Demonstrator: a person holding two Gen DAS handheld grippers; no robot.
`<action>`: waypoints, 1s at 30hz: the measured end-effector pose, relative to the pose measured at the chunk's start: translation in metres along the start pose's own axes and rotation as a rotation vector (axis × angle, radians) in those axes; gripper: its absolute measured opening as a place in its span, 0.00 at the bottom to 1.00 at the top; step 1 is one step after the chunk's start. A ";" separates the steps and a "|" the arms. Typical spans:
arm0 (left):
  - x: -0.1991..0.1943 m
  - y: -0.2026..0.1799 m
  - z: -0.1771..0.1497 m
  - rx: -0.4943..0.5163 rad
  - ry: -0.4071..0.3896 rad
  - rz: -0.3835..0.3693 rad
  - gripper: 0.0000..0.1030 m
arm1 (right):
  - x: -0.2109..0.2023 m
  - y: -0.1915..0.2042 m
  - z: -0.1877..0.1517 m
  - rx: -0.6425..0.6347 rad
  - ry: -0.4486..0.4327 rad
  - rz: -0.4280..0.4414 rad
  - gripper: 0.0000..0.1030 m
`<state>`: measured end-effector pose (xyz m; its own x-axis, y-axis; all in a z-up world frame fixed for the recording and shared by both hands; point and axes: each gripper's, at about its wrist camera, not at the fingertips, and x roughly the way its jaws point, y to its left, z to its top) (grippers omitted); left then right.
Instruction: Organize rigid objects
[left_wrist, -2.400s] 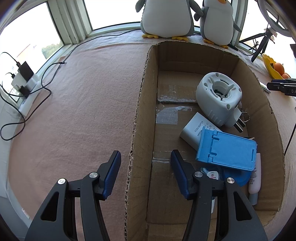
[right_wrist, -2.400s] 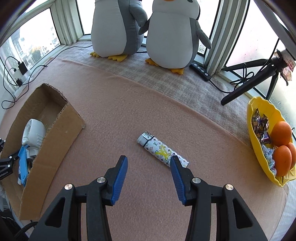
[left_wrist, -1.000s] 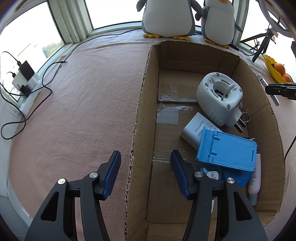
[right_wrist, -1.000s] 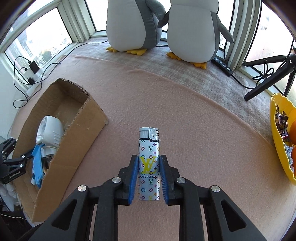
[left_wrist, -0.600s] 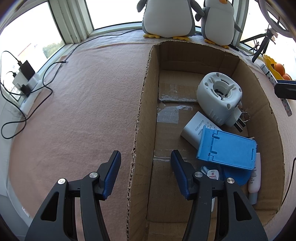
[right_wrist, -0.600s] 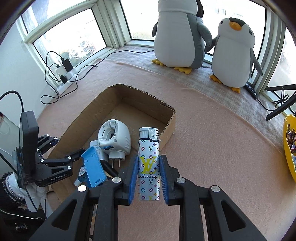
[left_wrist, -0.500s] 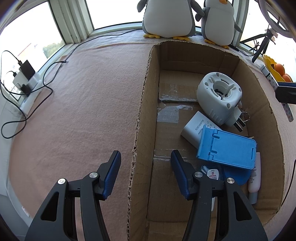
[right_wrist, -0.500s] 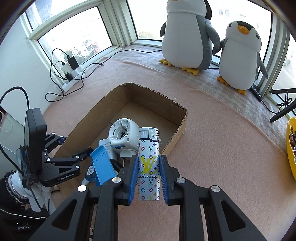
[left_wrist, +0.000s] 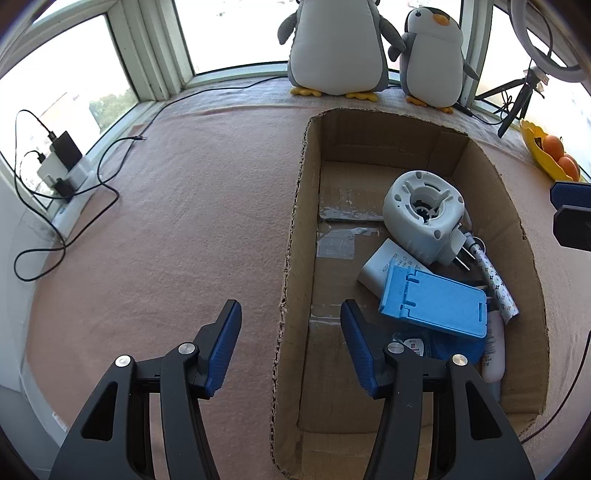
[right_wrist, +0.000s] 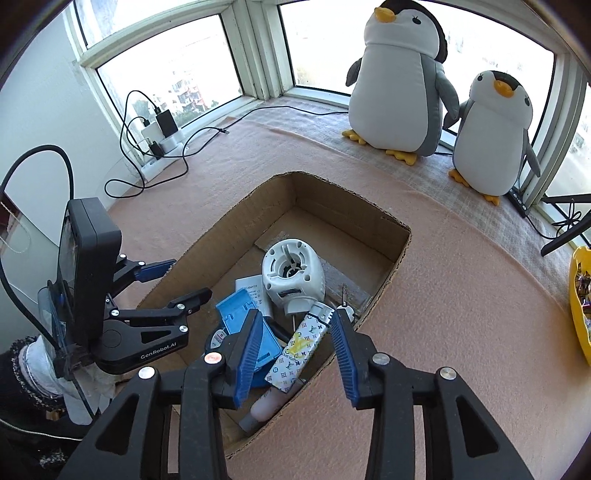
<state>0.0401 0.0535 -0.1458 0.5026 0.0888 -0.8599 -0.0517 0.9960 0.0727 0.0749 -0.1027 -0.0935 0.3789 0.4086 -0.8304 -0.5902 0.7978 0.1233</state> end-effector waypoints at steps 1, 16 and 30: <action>-0.003 0.001 0.001 -0.003 -0.008 0.001 0.54 | -0.003 0.000 -0.002 0.010 -0.007 -0.005 0.43; -0.078 0.006 0.008 -0.010 -0.167 -0.004 0.54 | -0.077 0.015 -0.021 0.128 -0.154 -0.144 0.64; -0.139 -0.002 0.008 0.008 -0.282 -0.012 0.71 | -0.120 0.034 -0.037 0.164 -0.241 -0.282 0.77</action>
<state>-0.0229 0.0395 -0.0229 0.7234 0.0749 -0.6864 -0.0384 0.9969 0.0683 -0.0172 -0.1408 -0.0093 0.6777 0.2399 -0.6951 -0.3245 0.9458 0.0100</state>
